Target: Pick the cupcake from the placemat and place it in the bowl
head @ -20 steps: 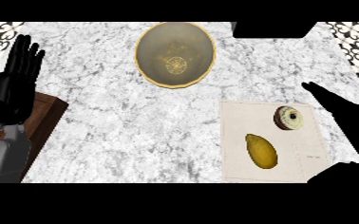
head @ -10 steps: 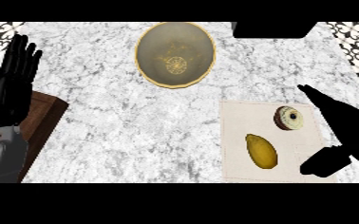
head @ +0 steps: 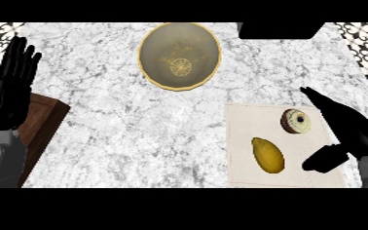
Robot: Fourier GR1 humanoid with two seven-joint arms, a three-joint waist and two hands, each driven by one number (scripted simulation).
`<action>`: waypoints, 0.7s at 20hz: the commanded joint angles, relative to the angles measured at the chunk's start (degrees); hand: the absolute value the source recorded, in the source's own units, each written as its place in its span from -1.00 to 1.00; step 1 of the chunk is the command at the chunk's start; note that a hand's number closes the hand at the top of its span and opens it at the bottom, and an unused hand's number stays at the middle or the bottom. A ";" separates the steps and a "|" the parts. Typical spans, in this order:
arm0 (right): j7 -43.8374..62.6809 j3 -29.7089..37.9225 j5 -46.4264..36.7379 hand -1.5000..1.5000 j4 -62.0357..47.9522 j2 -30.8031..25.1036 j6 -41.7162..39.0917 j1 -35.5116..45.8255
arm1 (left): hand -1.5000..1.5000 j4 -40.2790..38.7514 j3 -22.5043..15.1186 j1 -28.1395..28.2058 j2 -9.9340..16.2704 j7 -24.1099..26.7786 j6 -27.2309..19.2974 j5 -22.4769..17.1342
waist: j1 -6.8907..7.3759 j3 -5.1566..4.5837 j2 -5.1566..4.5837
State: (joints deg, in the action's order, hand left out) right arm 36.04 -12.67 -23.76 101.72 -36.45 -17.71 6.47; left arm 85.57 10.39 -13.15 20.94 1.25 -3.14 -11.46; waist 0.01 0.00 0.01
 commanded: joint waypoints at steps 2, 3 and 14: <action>-3.76 -0.16 -3.92 -1.00 -2.77 4.54 -1.11 0.98 | 0.00 -5.74 2.30 -2.20 -0.38 2.70 2.54 -0.91 | -0.09 -0.01 -0.06; -1.54 1.47 -3.38 -1.00 -3.99 4.82 -4.30 5.13 | 0.00 0.96 -0.21 -0.96 -2.47 -0.40 -1.33 1.73 | 0.14 0.00 -0.01; -13.22 2.16 -14.98 -1.00 -19.10 10.39 0.31 4.10 | 0.00 -0.65 1.00 -3.03 -2.22 -1.58 0.11 3.42 | 0.19 0.02 -0.09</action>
State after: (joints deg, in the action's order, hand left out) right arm 27.51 -10.25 -34.91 90.85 -27.80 -19.55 8.33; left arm 85.78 11.63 -14.72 18.98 0.07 -2.74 -9.07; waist 0.08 0.00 -0.01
